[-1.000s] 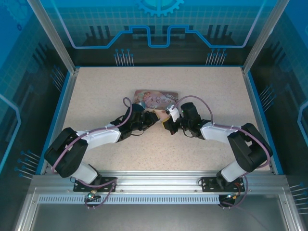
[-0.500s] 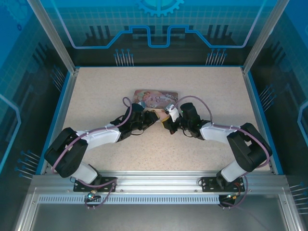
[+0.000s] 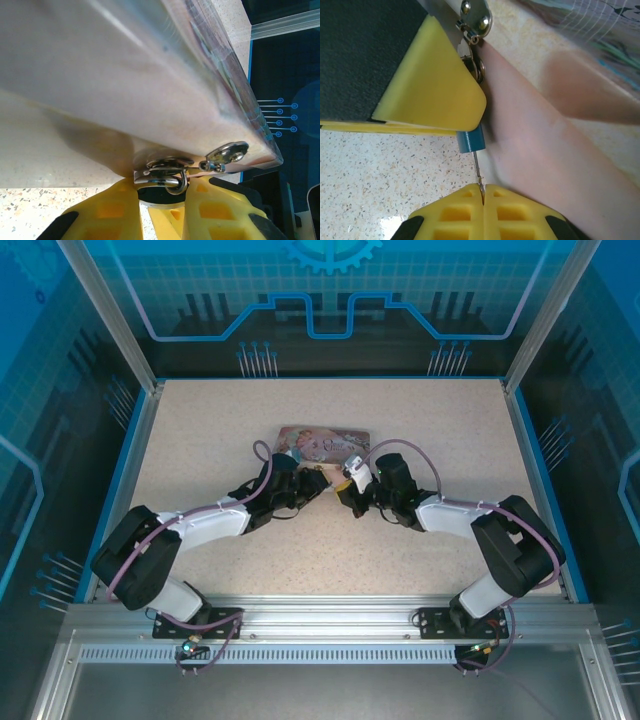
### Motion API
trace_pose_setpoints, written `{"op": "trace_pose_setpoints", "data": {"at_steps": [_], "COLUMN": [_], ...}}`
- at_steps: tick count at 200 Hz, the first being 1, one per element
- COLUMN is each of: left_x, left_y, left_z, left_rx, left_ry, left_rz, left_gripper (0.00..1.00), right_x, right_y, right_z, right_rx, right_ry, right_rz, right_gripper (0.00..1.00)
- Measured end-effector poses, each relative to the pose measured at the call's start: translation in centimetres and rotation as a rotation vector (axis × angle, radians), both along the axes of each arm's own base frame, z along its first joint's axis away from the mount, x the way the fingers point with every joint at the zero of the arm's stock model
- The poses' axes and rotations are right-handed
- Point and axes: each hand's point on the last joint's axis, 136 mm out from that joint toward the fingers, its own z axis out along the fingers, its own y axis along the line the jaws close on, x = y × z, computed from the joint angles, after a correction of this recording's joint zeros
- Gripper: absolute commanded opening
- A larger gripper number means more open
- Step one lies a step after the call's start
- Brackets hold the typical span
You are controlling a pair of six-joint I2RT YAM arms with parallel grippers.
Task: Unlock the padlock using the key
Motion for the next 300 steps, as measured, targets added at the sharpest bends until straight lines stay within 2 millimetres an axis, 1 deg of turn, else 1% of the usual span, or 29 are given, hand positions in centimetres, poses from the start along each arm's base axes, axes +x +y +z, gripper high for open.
{"op": "trace_pose_setpoints", "data": {"at_steps": [93,198,208,217,232,300], "left_x": [0.0,0.0,0.0,-0.2,-0.1,-0.2], "left_y": [0.1,0.1,0.0,-0.2,-0.2,-0.2], "left_z": [0.1,0.2,0.2,0.2,0.4,0.4], "left_rx": [0.0,-0.002,-0.003,-0.005,-0.007,-0.007], "left_ry": [0.001,-0.001,-0.001,0.001,-0.007,-0.007], "left_rz": [0.003,0.005,0.002,-0.006,-0.002,-0.003], "left_gripper": [0.0,0.0,0.0,0.0,0.0,0.0], "right_x": [0.2,0.3,0.2,0.3,0.4,0.4], "right_y": [-0.1,-0.1,0.0,0.4,0.6,0.6], "right_z": [0.0,0.3,0.5,1.2,1.5,1.4], "right_rx": [-0.031,-0.012,-0.003,0.013,0.025,0.036], "right_ry": [-0.05,-0.053,-0.052,-0.064,-0.057,-0.034], "right_rz": [0.016,0.029,0.034,0.048,0.053,0.051], "right_gripper": [0.0,0.0,0.0,0.0,0.0,0.0]}}
